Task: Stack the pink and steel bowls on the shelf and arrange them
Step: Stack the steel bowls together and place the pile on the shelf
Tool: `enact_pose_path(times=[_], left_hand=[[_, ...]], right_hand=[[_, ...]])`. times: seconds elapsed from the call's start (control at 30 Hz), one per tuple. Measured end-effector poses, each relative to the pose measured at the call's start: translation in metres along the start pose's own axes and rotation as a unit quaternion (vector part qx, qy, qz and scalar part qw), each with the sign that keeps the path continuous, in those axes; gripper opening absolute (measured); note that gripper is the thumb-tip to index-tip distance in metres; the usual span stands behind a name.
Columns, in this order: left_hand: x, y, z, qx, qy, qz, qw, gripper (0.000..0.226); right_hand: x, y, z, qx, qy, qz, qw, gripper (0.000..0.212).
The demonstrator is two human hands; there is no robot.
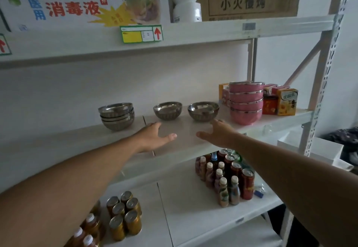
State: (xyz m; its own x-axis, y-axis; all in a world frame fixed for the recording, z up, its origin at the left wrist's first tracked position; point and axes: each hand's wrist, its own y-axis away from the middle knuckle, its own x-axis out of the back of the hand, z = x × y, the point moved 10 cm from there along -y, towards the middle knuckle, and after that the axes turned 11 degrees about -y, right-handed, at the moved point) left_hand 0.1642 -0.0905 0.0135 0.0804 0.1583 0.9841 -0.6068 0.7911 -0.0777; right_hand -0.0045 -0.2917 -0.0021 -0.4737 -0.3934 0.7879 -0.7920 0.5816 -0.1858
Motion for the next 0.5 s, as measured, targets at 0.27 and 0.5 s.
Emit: enact_pose_path(times=[0.27, 0.5], left_hand=[[-0.024, -0.032, 0.044, -0.004, 0.023, -0.026, 0.999, 0.124], [-0.031, -0.082, 0.064, -0.037, 0.054, -0.014, 0.998, 0.124]], right_hand=[[0.021, -0.017, 0.029, -0.012, -0.019, -0.011, 1.000, 0.101], [0.027, -0.030, 0.029, -0.021, -0.027, -0.013, 0.999, 0.096]])
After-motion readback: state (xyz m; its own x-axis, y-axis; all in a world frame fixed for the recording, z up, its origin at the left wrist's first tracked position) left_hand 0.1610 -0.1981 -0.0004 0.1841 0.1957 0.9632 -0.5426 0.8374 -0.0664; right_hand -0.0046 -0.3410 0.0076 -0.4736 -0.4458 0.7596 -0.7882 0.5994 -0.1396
